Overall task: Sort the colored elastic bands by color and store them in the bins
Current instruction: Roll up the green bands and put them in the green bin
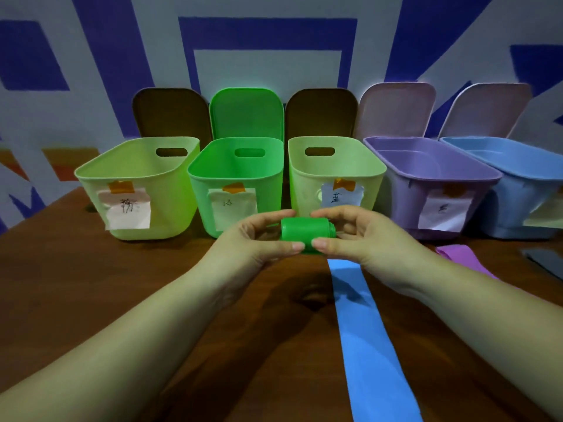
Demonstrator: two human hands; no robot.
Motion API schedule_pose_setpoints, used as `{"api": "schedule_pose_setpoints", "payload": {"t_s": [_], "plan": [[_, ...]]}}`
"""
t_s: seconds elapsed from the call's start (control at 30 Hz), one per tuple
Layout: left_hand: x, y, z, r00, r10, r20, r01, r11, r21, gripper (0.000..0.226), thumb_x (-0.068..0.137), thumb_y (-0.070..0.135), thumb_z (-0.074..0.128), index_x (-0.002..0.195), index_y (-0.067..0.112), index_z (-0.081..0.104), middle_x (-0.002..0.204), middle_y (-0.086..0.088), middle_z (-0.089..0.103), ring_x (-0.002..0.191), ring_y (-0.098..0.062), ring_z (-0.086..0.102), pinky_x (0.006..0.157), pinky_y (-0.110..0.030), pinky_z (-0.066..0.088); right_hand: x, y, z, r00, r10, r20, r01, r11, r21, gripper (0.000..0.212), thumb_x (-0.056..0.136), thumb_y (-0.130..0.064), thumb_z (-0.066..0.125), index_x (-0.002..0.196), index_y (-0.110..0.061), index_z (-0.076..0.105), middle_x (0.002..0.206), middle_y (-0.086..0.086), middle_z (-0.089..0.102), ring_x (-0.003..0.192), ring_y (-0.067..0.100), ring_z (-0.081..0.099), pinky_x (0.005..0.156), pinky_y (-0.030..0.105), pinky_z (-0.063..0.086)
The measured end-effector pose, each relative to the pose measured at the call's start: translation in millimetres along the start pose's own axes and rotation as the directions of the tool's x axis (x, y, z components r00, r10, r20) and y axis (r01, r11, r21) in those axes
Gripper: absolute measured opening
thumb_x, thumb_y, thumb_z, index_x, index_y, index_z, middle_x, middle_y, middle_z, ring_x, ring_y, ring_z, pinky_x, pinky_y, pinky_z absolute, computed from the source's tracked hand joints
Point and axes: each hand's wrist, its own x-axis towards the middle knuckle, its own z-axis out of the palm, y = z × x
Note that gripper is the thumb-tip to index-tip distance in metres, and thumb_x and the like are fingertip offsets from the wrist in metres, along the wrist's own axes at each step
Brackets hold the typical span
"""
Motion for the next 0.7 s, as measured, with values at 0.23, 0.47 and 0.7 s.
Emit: {"api": "schedule_pose_setpoints", "payload": {"t_s": [0.23, 0.47, 0.7], "plan": [[44.6, 52.1, -0.1, 0.998, -0.061, -0.001, 0.061, 0.994, -0.092, 0.057, 0.056, -0.004, 0.068, 0.110, 0.014, 0.064, 0.101, -0.010, 0.073, 0.089, -0.018, 0.070, 0.073, -0.025, 0.058, 50.3, -46.0, -20.8, 0.995, 0.095, -0.014, -0.092, 0.988, 0.128, 0.041, 0.068, -0.001, 0.071, 0.104, -0.019, 0.063, 0.108, 0.009, 0.068, 0.092, 0.016, 0.069, 0.075, 0.021, 0.056], [47.0, 130.2, -6.8, 0.989, -0.133, -0.068, 0.122, 0.983, -0.139, 0.055, 0.060, -0.009, 0.067, 0.112, 0.008, 0.059, 0.097, -0.008, 0.072, 0.080, -0.015, 0.070, 0.081, -0.027, 0.054, 72.1, -118.1, -9.4, 0.986, 0.164, -0.035, -0.152, 0.963, 0.224, 0.047, 0.064, -0.003, 0.074, 0.107, -0.018, 0.062, 0.114, 0.013, 0.066, 0.094, 0.019, 0.068, 0.076, 0.020, 0.054], [51.4, 191.7, -18.3, 0.968, -0.193, -0.158, 0.163, 0.969, -0.187, 0.058, 0.057, -0.009, 0.076, 0.111, 0.008, 0.062, 0.114, -0.018, 0.066, 0.087, -0.020, 0.069, 0.083, -0.029, 0.055, 91.5, -179.6, 6.1, 0.977, 0.191, -0.094, -0.163, 0.956, 0.245, 0.045, 0.074, 0.007, 0.070, 0.115, -0.009, 0.060, 0.114, 0.014, 0.065, 0.089, 0.014, 0.067, 0.075, 0.016, 0.053]]}}
